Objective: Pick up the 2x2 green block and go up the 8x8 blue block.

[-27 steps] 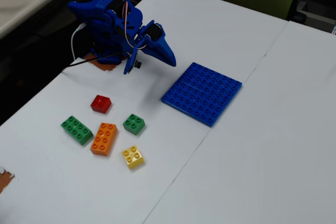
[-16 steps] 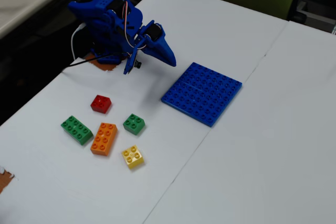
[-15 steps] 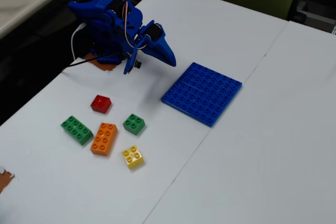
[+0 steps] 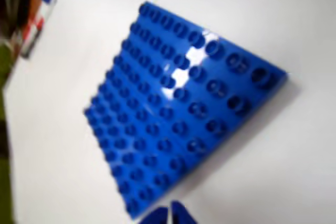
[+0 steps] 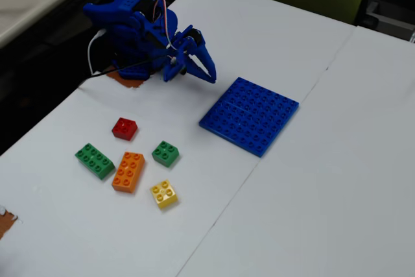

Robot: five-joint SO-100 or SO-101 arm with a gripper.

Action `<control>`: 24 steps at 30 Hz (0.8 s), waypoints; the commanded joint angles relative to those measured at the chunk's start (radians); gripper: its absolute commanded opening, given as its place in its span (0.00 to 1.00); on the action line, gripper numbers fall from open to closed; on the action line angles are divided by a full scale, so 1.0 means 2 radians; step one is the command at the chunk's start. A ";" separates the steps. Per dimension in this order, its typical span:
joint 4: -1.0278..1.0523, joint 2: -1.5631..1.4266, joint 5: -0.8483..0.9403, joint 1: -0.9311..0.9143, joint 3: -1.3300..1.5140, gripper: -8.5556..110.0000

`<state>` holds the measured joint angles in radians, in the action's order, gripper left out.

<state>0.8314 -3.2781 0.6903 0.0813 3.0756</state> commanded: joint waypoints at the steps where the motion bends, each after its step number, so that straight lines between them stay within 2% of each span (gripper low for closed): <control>1: 0.123 -0.021 0.369 -0.011 -0.035 0.07; 3: 0.182 -0.021 0.474 -0.040 -0.074 0.07; 8: 0.258 -0.021 0.572 -0.059 -0.123 0.07; 14: 0.276 -0.021 0.581 -0.059 -0.150 0.07; 18: 0.281 -0.006 0.537 -0.038 -0.192 0.07; 24: 0.345 0.221 0.516 -0.040 -0.406 0.07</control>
<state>1.4772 -3.0588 1.7319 0.0031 2.5004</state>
